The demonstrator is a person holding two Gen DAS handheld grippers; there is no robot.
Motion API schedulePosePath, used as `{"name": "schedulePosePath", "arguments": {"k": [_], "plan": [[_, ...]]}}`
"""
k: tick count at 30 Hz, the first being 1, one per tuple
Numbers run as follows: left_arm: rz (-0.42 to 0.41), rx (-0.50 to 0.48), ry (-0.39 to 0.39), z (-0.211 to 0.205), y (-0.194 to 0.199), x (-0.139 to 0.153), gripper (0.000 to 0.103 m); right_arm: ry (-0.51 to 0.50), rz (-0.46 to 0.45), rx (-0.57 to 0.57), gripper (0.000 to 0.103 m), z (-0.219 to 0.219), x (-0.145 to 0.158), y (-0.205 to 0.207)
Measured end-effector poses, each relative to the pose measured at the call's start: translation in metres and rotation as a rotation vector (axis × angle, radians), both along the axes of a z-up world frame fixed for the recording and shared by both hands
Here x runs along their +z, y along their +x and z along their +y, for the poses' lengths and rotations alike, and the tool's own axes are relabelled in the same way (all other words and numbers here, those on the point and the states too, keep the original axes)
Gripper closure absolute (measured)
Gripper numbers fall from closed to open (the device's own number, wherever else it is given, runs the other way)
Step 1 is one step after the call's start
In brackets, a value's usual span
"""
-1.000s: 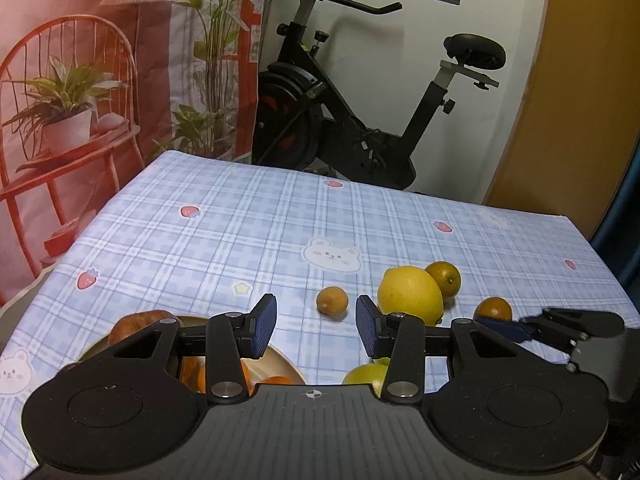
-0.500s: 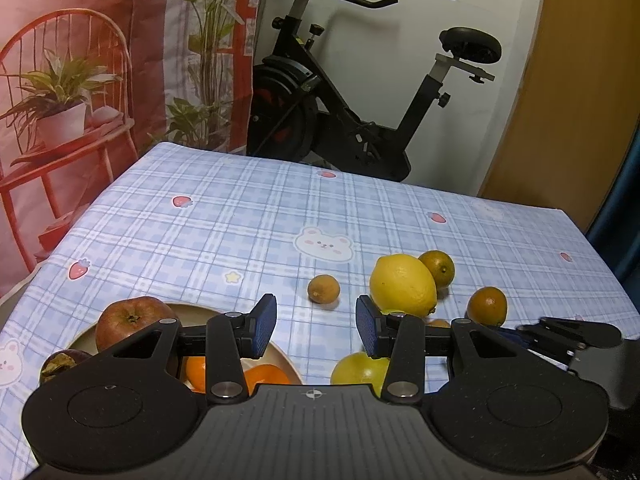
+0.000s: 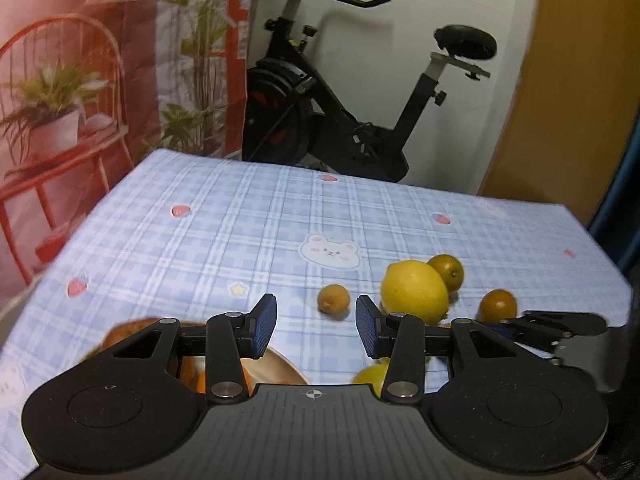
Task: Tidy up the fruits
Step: 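Grasp a small brown fruit with the right tool while the left tool grasps another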
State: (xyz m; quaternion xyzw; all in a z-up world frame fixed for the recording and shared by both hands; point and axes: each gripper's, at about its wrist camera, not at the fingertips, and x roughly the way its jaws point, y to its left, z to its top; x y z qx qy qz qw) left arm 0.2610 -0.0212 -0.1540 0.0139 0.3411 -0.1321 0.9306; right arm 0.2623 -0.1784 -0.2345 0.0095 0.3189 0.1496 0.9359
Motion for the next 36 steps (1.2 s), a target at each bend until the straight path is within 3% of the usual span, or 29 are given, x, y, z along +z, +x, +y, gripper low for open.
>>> {"name": "schedulePosePath", "arguments": {"k": [8,24,26,28,36], "plan": [[-0.003,-0.008,-0.016,-0.002,0.026,-0.010,0.057,0.029,-0.022,-0.028,0.076,-0.005,-0.004,-0.015],[0.163,-0.010,-0.020,-0.026,0.071,-0.049,0.057,0.065,-0.031,-0.025,0.076,-0.011,-0.005,-0.019],[0.169,-0.017,-0.014,-0.030,0.073,-0.052,0.059,0.065,-0.031,-0.025,0.076,-0.011,-0.005,-0.019],[0.177,-0.025,-0.012,-0.032,0.074,-0.055,0.073,0.066,-0.031,-0.024,0.076,-0.011,-0.005,-0.019],[0.155,-0.042,0.004,-0.033,0.067,-0.053,0.073,0.068,-0.030,-0.021,0.076,-0.011,-0.005,-0.018]]}}
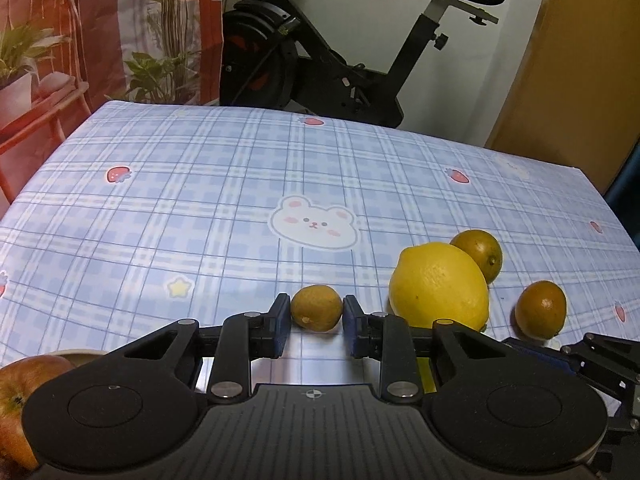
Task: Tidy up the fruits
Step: 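Grasp a small brown fruit with the right tool while the left tool grasps another, then carry both small brown fruits onto the cream plate among the oranges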
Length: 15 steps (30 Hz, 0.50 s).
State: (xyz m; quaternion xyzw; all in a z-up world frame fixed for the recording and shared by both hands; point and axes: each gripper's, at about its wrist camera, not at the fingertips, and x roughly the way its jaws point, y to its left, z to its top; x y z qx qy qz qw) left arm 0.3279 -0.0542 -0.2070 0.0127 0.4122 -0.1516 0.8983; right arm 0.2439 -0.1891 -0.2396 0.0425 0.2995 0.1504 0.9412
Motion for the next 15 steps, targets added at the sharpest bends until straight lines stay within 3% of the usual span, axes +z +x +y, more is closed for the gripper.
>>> {"name": "schedulePosePath", "arguments": {"k": [8,15], "plan": [[-0.040,0.000,-0.028,0.013,-0.028,0.023,0.073,-0.003,-0.006,0.004,0.076,0.001,0.000,-0.001],[-0.068,0.044,-0.078,0.055,-0.074,0.048,0.073,0.007,-0.016,0.040,0.076,0.004,0.009,-0.009]]}}
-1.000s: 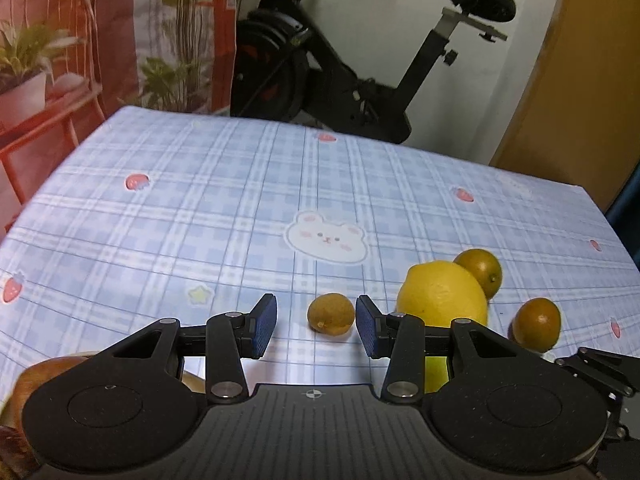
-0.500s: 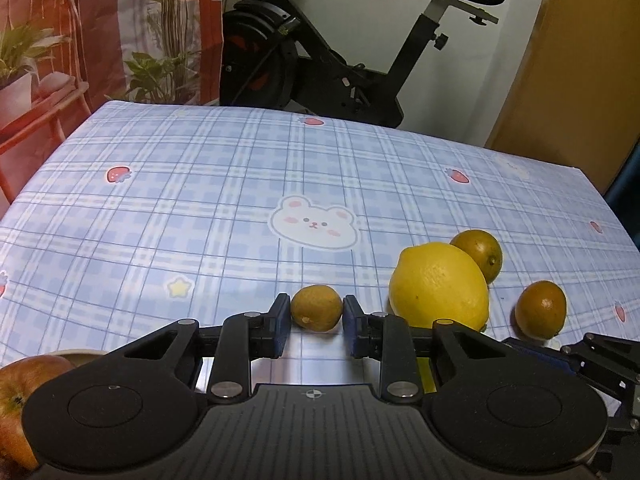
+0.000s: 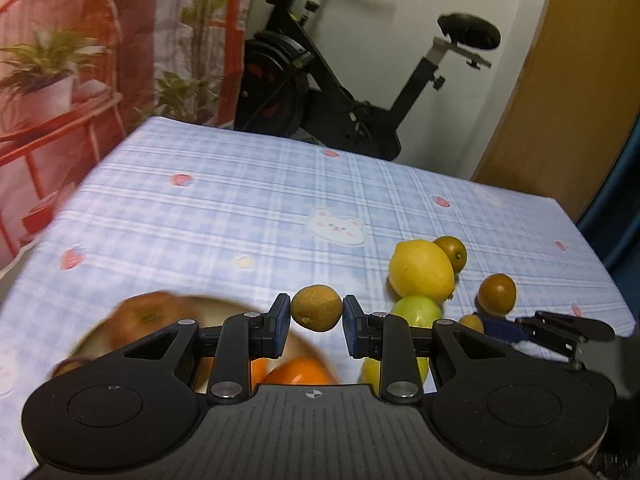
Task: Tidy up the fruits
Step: 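Carry both small brown fruits onto the cream plate among the oranges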
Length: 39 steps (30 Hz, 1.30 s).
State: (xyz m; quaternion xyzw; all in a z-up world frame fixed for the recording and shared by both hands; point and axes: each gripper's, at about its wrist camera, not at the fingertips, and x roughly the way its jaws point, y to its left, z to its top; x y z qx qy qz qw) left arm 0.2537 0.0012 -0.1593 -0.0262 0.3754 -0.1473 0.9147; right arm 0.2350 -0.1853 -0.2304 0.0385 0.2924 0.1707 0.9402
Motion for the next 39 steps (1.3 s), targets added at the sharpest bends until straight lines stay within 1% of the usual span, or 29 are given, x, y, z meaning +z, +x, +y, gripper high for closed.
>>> {"name": "schedulePosePath", "arguments": {"k": [5,8,11,14,17,21,25,30,39], "plan": [[-0.014,0.014,0.009,0.023,-0.029,0.014,0.073,0.037,-0.039,0.032,0.076,0.011,0.020,-0.012],[-0.023,0.016,0.025,0.030,-0.044,0.017,0.073,0.045,-0.067,0.097,0.076,0.029,0.033,-0.017],[-0.018,0.004,0.042,0.032,-0.056,0.013,0.073,0.031,-0.077,0.184,0.076,0.052,0.040,-0.023],[0.010,-0.001,0.064,0.033,-0.058,0.007,0.073,0.001,-0.068,0.276,0.076,0.079,0.039,-0.027],[0.023,-0.006,0.067,0.035,-0.060,0.004,0.073,-0.027,-0.052,0.344,0.076,0.101,0.033,-0.033],[0.047,-0.015,0.084,0.035,-0.057,-0.003,0.073,-0.045,-0.033,0.407,0.076,0.118,0.027,-0.037],[0.041,-0.018,0.088,0.033,-0.057,-0.006,0.073,-0.067,-0.020,0.442,0.076,0.129,0.022,-0.036],[0.013,-0.015,0.075,0.030,-0.052,-0.004,0.073,-0.083,-0.010,0.464,0.076,0.132,0.018,-0.036],[0.012,-0.039,0.115,0.019,-0.038,-0.012,0.073,-0.092,-0.010,0.464,0.075,0.132,0.014,-0.036]]}}
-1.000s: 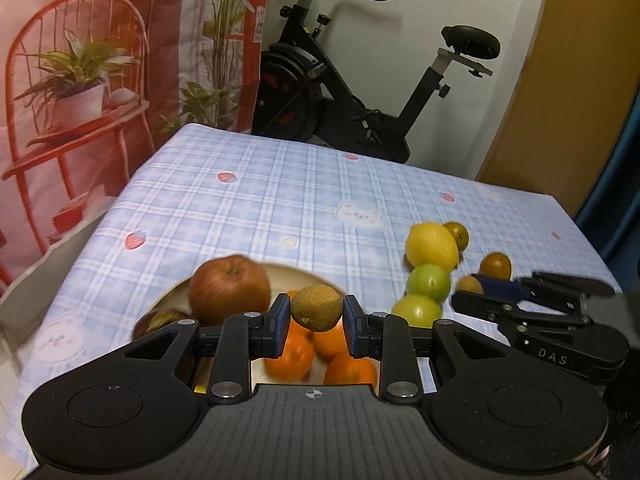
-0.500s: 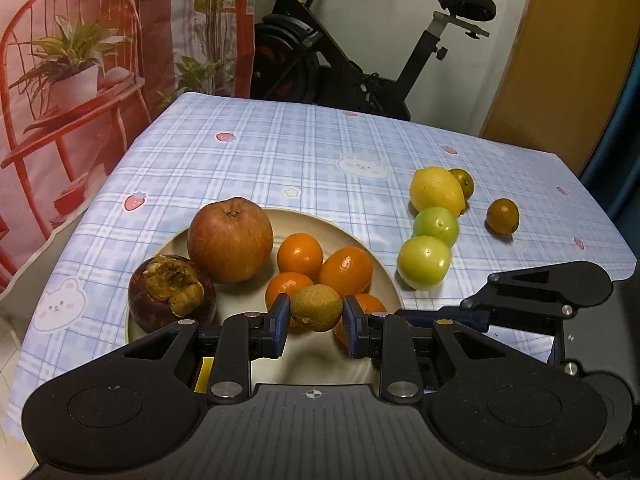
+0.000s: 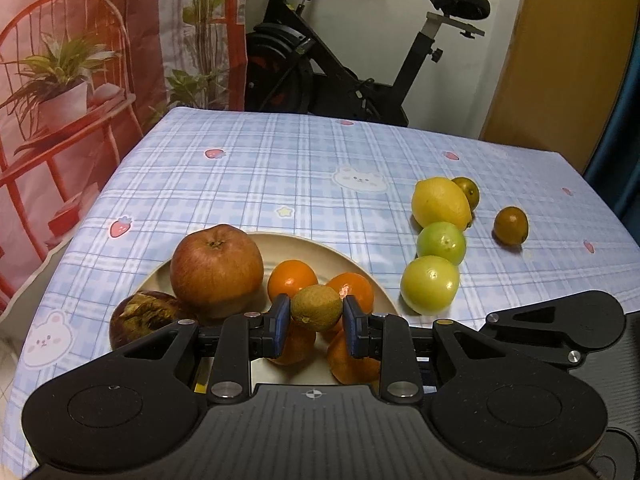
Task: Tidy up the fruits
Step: 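Carry both small brown fruits onto the cream plate among the oranges, then open both tools to release the small fruits and withdraw, then grasp a green fruit with the left tool while the right tool grasps another green fruit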
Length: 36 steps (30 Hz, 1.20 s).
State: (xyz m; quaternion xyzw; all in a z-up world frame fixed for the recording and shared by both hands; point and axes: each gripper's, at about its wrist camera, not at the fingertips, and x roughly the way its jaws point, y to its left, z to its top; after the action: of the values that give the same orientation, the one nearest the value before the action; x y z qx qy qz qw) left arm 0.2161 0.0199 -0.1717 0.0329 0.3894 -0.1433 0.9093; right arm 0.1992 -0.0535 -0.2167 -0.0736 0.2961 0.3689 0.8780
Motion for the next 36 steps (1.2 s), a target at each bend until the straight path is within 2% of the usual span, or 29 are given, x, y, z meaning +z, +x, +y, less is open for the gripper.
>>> {"name": "schedulePosePath", "arguments": {"k": [3,6,13,23,29,32,34,36], "plan": [[0.007,0.000,0.000,0.000,0.002,-0.001,0.072,0.005,0.001,-0.011,0.075,-0.003,0.001,-0.001],[0.012,0.004,-0.006,0.002,0.003,0.000,0.064,0.015,-0.005,-0.025,0.074,-0.006,0.002,-0.003],[0.002,0.030,-0.050,0.003,0.008,0.007,0.063,0.063,-0.022,-0.110,0.072,-0.029,0.007,-0.004],[0.000,-0.036,-0.079,-0.026,0.015,0.007,0.063,0.104,-0.008,-0.284,0.072,-0.072,0.006,0.003],[0.022,-0.081,-0.089,-0.046,0.022,0.001,0.062,0.107,0.008,-0.335,0.063,-0.083,0.001,0.003],[0.037,-0.107,-0.092,-0.055,0.024,-0.002,0.055,0.106,0.011,-0.347,0.061,-0.088,-0.001,0.004],[0.044,-0.128,-0.085,-0.061,0.025,-0.005,0.046,0.107,0.014,-0.355,0.061,-0.092,-0.002,0.005],[0.051,-0.149,-0.074,-0.066,0.027,-0.009,0.046,0.109,0.017,-0.366,0.061,-0.095,-0.004,0.003]]}}
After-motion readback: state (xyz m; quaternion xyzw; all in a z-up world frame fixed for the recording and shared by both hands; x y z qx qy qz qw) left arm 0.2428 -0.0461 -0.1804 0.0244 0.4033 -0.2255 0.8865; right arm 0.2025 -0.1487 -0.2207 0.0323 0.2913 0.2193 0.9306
